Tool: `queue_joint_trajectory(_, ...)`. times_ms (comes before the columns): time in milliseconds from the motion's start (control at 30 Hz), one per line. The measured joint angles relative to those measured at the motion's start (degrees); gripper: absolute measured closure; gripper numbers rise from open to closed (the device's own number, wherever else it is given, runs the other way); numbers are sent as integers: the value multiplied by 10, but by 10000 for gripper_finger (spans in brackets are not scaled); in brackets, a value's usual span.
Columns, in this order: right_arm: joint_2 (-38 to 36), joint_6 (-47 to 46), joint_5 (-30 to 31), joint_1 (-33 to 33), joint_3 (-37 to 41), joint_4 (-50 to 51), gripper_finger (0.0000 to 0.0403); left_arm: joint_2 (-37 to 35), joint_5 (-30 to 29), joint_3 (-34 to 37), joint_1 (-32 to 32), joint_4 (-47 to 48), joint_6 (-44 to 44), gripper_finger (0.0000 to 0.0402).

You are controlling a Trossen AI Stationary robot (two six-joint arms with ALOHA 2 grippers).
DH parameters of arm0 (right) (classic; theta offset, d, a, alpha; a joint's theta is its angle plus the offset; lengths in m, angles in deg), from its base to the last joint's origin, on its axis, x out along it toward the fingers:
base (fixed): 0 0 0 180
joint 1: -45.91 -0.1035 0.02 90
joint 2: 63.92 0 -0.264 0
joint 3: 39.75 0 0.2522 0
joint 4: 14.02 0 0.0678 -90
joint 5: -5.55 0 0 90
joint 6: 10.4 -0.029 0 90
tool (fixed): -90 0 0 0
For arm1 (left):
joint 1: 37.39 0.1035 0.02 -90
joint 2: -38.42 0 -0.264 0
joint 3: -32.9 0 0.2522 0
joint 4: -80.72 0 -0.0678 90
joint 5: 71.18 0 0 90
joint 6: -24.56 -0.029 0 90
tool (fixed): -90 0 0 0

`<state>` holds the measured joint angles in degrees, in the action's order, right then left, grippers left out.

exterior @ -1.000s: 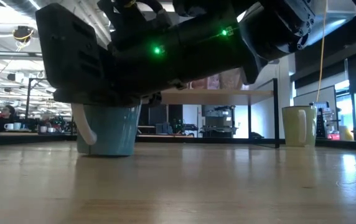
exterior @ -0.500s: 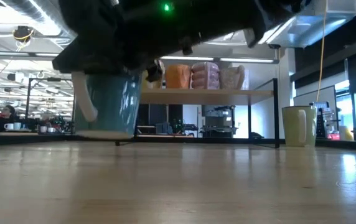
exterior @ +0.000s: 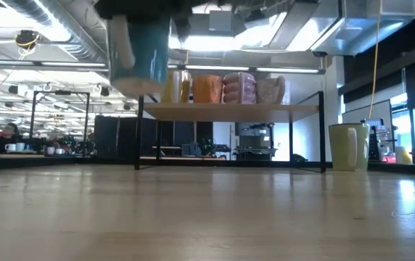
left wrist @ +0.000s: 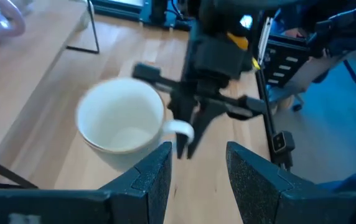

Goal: Place coffee mugs
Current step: Put the white and green mug on the shelf

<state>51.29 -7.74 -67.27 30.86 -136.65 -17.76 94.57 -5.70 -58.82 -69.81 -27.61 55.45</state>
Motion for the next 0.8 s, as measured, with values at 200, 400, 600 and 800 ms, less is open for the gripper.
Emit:
queue_joint_trajectory(200,-44,28,-84,62,0,23,397,-13,-20,0,0,0,-16,255)
queue_joint_trajectory(400,-54,51,-151,126,0,29,397,-10,-24,0,0,0,-29,255)
queue_joint_trajectory(600,-54,56,-190,183,0,43,397,-10,-34,0,0,-1,-30,255)
queue_joint_trajectory(800,-53,57,-233,228,0,45,397,-10,-36,0,0,-1,-30,255)
